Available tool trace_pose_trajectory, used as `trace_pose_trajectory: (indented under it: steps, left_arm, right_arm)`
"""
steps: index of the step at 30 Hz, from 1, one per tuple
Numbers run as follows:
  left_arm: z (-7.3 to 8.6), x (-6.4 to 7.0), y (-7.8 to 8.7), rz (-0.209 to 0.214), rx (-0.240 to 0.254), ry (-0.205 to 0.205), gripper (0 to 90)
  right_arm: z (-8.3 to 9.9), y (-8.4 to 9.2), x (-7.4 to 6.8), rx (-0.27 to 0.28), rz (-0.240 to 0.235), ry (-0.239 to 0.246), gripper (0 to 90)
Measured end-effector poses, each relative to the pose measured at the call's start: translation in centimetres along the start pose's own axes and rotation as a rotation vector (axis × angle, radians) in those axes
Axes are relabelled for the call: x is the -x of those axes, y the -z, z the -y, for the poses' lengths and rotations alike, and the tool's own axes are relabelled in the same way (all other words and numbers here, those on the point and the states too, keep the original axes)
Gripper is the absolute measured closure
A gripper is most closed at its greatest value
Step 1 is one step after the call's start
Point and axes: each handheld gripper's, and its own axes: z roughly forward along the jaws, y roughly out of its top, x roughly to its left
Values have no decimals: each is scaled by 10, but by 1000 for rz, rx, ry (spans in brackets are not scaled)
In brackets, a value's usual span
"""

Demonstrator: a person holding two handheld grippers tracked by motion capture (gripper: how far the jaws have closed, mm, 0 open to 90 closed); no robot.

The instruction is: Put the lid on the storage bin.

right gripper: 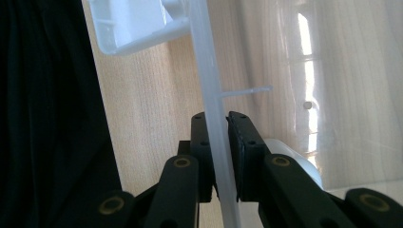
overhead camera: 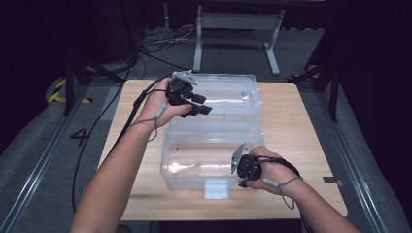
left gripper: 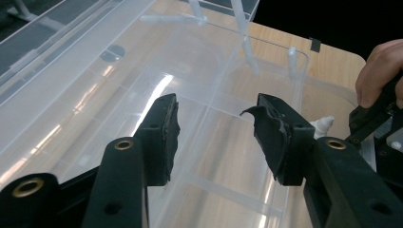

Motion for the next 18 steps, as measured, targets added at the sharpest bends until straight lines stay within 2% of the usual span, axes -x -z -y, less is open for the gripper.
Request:
trace_pose_trajectory:
  steps: [3, 6, 8, 11, 15, 17, 18]
  left_arm:
    - [-2, -2, -6, 3, -4, 1, 519]
    - [-3, -4, -15, 2, -35, 7, 527]
    - [-2, -4, -19, 16, -55, 15, 523]
    - [-1, -4, -25, 16, -68, 12, 533]
    - [-2, -4, -29, 11, -90, 5, 586]
    - [-3, -4, -29, 10, -98, 14, 652]
    - [-3, -3, -29, -1, -103, 3, 671]
  right_arm:
    - [0, 0, 0, -2, 1, 7, 816]
    - [1, 0, 0, 2, 2, 1, 816]
    - [1, 0, 0, 4, 3, -1, 815]
    - [2, 0, 0, 14, 0, -3, 815]
    - [1, 0, 0, 11, -1, -6, 815]
    - [2, 0, 0, 14, 0, -3, 814]
    - [2, 0, 0, 13, -1, -3, 815]
